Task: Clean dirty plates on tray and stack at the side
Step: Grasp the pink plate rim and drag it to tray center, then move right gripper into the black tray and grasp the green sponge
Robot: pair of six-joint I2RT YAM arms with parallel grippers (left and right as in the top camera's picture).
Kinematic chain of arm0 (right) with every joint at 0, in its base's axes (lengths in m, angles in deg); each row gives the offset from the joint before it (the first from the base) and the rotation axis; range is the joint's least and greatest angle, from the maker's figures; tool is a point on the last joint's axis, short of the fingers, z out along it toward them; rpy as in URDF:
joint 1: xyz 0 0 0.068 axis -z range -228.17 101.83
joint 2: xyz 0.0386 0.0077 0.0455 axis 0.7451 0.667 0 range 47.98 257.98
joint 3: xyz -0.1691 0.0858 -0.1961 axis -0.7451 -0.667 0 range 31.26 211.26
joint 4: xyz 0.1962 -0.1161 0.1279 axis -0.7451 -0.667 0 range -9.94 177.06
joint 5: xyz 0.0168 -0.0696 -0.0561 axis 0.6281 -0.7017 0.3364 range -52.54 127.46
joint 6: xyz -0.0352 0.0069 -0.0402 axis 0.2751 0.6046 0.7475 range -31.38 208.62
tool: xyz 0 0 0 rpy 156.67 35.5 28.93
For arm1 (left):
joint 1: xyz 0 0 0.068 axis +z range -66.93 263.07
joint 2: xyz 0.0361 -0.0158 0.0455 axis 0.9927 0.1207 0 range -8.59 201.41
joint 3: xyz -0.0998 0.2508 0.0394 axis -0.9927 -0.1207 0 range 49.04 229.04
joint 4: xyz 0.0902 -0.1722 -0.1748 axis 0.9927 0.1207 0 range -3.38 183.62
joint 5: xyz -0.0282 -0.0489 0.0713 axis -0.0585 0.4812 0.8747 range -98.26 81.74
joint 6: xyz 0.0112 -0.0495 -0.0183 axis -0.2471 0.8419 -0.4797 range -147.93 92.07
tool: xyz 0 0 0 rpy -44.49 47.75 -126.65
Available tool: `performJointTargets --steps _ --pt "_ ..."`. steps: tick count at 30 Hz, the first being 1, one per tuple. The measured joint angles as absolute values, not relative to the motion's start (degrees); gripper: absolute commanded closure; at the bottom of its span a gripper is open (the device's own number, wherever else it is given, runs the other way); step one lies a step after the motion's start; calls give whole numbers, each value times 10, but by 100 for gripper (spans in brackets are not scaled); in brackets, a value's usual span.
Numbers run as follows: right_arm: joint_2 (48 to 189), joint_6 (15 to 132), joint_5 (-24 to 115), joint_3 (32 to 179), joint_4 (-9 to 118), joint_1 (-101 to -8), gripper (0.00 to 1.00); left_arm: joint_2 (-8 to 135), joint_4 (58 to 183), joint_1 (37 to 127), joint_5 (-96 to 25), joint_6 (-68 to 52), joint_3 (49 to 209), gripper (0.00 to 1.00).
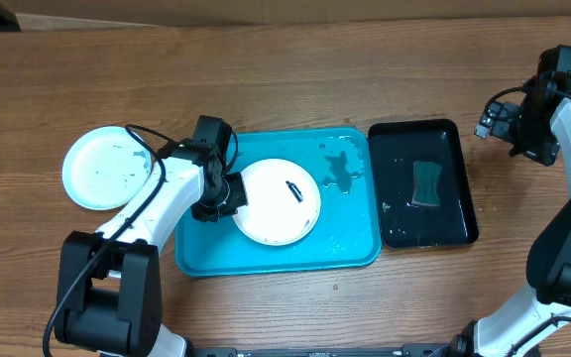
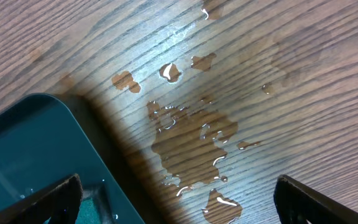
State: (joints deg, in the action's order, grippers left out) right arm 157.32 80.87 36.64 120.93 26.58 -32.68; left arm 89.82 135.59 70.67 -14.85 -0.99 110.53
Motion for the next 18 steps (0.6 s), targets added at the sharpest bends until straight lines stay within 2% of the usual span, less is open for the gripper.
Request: performJointTargets --steps 3,6,8,10,14,18 --pt "1573 796 391 1209 304 -327 0 898 1349 707 -148 -8 1105 96" --pt "1573 782 451 1209 283 -327 2 898 1348 707 -149 -6 1105 96" --pt "1573 780 499 1209 264 -327 13 898 1348 707 -148 -4 1105 96" --pt "1573 789 545 1209 244 -329 19 898 1346 707 -148 -4 1105 96" --pt "1573 812 585 1209 181 -344 21 898 1346 707 -148 -4 1104 96" --pt "1573 825 564 1209 124 -380 22 898 1346 707 -148 -4 1104 96"
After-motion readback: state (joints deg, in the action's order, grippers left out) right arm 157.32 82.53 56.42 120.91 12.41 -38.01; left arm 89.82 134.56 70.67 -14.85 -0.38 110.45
